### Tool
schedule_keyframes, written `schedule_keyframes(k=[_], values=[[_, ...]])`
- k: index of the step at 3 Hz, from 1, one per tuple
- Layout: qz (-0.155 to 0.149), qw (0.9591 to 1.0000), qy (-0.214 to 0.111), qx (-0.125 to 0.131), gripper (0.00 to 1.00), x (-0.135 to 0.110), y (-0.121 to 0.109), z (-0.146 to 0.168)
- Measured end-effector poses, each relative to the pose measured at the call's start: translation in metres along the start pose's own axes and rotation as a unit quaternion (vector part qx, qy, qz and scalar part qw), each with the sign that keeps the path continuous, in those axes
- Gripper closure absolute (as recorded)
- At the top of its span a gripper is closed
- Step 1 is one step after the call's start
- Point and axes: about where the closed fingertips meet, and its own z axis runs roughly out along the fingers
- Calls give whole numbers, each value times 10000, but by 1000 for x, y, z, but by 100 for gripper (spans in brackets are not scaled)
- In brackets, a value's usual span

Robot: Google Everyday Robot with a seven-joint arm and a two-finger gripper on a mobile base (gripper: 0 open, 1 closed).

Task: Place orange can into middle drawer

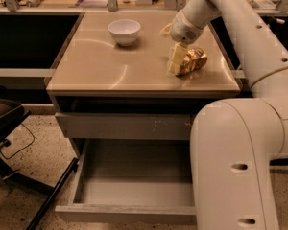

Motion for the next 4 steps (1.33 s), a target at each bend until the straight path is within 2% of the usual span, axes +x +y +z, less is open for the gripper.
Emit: schedule_keyframes(k=[1,2,3,4], values=[[139,9999,70,4,0,13,3,-3],[376,9992,83,80,0,40,6,-8],[379,9992,65,127,0,40,2,-4],[379,9992,65,127,19,40,2,-4]])
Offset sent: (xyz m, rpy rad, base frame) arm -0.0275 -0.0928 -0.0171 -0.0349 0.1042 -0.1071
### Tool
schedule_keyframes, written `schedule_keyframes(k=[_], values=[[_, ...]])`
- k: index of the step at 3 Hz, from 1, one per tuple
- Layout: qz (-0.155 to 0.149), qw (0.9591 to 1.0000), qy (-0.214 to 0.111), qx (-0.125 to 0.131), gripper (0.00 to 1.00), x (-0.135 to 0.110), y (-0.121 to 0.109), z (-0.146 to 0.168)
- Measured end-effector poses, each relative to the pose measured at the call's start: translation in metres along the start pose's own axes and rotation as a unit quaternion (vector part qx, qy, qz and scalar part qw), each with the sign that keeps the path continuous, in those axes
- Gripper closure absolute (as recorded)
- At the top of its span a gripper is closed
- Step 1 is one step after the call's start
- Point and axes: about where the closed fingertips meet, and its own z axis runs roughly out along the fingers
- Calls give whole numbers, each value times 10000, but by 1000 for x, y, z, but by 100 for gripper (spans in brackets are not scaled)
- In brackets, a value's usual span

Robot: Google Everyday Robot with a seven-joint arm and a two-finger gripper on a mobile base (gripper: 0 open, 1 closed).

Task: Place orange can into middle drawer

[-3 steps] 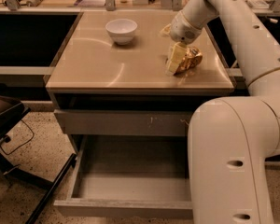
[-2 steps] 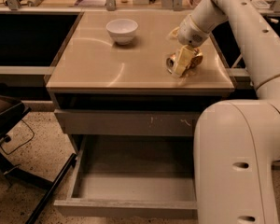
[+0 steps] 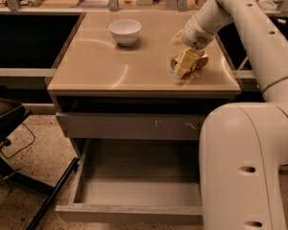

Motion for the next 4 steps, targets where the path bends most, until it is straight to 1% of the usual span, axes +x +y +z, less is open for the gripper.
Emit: schedule_keyframes(k=[3,4], values=[[0,10000,0,0,89,0,0,0],[-58,10000,25,19,100,-9,-3,4]])
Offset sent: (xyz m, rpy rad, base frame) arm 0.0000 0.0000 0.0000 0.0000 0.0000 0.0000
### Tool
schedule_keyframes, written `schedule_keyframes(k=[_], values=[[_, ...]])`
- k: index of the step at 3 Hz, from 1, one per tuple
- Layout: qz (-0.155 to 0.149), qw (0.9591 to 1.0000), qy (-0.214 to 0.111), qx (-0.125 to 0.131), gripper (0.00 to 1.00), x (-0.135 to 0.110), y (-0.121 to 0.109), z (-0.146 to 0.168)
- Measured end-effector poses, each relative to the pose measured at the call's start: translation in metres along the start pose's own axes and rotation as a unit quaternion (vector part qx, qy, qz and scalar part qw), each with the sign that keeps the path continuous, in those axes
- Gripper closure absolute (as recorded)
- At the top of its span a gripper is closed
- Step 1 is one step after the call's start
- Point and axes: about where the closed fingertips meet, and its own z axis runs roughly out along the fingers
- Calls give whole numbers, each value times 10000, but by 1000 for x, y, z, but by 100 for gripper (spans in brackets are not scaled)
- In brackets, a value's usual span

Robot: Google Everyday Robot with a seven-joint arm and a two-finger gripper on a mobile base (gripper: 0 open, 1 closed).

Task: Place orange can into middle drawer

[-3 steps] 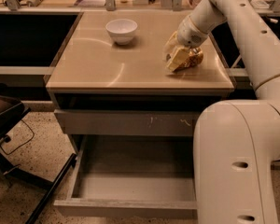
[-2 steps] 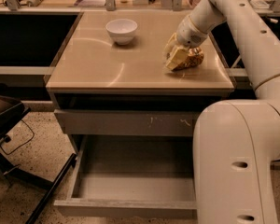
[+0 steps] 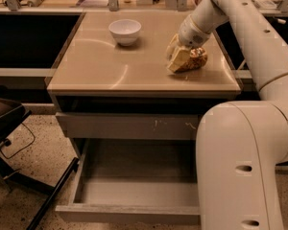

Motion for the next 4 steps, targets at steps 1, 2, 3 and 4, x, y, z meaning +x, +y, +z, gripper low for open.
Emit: schedule_keyframes(k=[1,2,3,4], values=[[-56,9999,92,128,100,-19,8,-16],[87,9980,-35,618,100,-45,34,-66],[526,9901,-354,1251,100,-70,78,-130],[996,9802,-712,1555,100,-95,141,-168]])
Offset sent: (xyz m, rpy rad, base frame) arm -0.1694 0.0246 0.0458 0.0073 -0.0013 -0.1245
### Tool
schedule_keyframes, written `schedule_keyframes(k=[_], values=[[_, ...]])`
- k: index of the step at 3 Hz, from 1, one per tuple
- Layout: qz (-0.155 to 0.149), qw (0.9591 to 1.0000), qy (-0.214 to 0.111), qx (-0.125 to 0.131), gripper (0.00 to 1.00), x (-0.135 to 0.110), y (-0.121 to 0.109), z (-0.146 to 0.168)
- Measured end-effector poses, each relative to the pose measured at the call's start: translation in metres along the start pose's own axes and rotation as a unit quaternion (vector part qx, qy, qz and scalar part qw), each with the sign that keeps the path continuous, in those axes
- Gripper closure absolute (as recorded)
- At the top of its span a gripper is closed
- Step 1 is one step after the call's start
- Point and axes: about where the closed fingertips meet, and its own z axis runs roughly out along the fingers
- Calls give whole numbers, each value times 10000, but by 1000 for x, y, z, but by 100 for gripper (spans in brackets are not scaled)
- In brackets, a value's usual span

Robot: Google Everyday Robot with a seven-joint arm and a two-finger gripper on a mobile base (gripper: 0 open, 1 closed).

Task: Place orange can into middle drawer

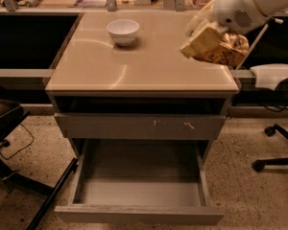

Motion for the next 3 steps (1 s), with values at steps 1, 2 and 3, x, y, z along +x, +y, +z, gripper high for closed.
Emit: schedule_keyframes(k=[1,2,3], values=[[495,9982,224,-241,100,44,61,-11],[707,9953,463,-471,100,77,84,3],[711,9953,438,-494,100,73,89,8]])
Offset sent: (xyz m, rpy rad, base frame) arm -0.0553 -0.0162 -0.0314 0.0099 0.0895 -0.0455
